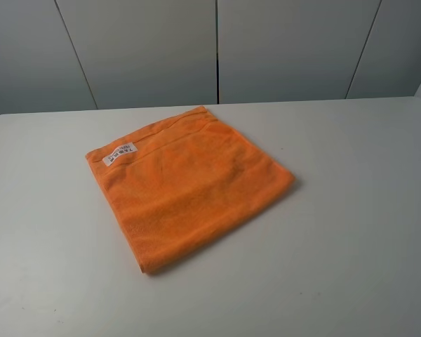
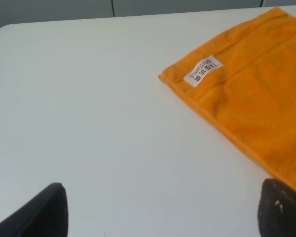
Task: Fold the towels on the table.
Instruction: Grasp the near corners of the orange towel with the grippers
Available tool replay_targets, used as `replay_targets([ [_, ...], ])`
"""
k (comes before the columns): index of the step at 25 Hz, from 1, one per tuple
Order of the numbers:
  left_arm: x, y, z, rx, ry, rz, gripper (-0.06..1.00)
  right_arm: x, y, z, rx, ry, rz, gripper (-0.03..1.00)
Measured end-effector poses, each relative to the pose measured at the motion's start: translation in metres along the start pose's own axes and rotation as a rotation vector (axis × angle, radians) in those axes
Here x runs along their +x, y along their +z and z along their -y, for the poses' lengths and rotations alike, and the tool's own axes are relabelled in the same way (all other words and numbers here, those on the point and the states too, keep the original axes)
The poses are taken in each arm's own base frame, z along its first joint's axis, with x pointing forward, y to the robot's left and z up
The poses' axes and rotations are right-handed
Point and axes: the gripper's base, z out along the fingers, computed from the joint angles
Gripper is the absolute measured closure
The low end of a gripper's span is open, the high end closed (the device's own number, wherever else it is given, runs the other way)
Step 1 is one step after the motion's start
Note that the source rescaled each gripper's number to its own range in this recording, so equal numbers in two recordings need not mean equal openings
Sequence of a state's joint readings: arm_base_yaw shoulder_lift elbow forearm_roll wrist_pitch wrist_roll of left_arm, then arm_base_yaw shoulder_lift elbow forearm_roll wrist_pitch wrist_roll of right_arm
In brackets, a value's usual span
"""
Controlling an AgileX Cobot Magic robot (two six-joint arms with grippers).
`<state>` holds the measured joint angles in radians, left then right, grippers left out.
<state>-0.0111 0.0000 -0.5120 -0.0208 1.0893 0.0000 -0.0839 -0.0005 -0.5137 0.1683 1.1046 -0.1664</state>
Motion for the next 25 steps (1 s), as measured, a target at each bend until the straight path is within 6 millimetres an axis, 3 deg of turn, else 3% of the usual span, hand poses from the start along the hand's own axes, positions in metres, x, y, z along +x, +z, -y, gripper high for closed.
replay_targets([
  [10, -0.001, -0.001, -0.002, -0.018, 0.01, 0.004, -0.06, -0.003, -0.001, -0.004, -0.042, 0.023, 0.025, -0.03],
  [17, -0.039, 0.004, -0.002, -0.025, 0.054, -0.058, -0.06, -0.023, -0.011, -0.003, -0.034, 0.009, 0.087, -0.03],
  [21, -0.062, 0.02, 0.005, 0.07, 0.107, -0.18, -0.06, -0.04, 0.003, 0.0, -0.058, -0.048, 0.016, -0.03],
  [25, -0.076, 0.054, 0.01, 0.127, 0.129, -0.346, -0.06, -0.057, 0.031, 0.003, -0.13, -0.188, -0.116, -0.03],
])
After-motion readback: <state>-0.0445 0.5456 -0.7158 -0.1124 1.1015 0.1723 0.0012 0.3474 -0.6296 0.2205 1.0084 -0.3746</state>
